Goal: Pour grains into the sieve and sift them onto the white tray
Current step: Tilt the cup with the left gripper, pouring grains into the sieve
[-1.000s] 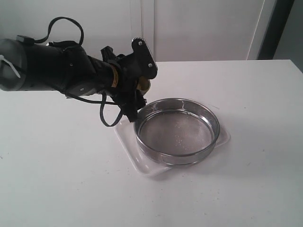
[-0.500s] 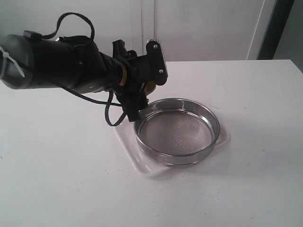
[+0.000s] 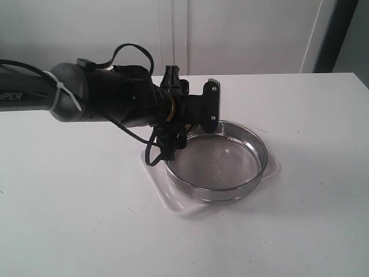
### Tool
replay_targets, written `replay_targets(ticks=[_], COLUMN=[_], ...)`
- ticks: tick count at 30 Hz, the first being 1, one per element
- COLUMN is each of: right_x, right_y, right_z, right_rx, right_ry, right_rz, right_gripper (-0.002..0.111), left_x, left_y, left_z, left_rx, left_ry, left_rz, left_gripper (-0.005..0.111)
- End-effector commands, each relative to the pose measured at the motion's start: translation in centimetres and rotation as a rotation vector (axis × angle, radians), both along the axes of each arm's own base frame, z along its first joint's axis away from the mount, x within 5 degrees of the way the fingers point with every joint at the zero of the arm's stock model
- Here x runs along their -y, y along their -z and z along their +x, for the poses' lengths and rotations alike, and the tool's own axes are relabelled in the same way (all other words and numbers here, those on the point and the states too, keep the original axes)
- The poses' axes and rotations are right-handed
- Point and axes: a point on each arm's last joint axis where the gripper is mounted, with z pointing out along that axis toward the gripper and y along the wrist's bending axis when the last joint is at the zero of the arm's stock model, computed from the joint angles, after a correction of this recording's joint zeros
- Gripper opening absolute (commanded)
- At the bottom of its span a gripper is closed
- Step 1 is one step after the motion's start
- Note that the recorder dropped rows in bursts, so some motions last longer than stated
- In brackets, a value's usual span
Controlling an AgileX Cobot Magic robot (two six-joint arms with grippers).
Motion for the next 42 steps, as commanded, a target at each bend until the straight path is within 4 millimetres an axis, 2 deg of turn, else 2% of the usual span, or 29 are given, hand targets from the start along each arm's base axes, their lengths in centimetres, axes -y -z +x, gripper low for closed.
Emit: replay_targets(ticks=[1,10,20,31,42], right_x=[0.0,0.0,0.0,0.0,0.0], right_y=[0.0,0.0,0.0,0.0,0.0], right_z=[0.0,0.0,0.0,0.0,0.0], right_rx=[0.014,0.014,0.014,0.014,0.014], right_ry=[0.002,0.002,0.002,0.002,0.002], right_rz=[0.0,0.0,0.0,0.0,0.0], right_gripper=[0.0,0.0,0.0,0.0,0.0], left_x=[1.0,1.9,2.1,2.2,3.1], left_y=[0.0,0.2,0.2,2.3,1.9], left_z=[0.3,-0.2,-0.2,0.5,0.1], left_rx=[0.056,0.129,0.216,0.281,0.405], left_ry=[0.042,0.137,0.224,0.319,0.418], left_rz=[0.078,0.199,0.338,0.519,0.624], left_gripper=[0.0,0.0,0.0,0.0,0.0])
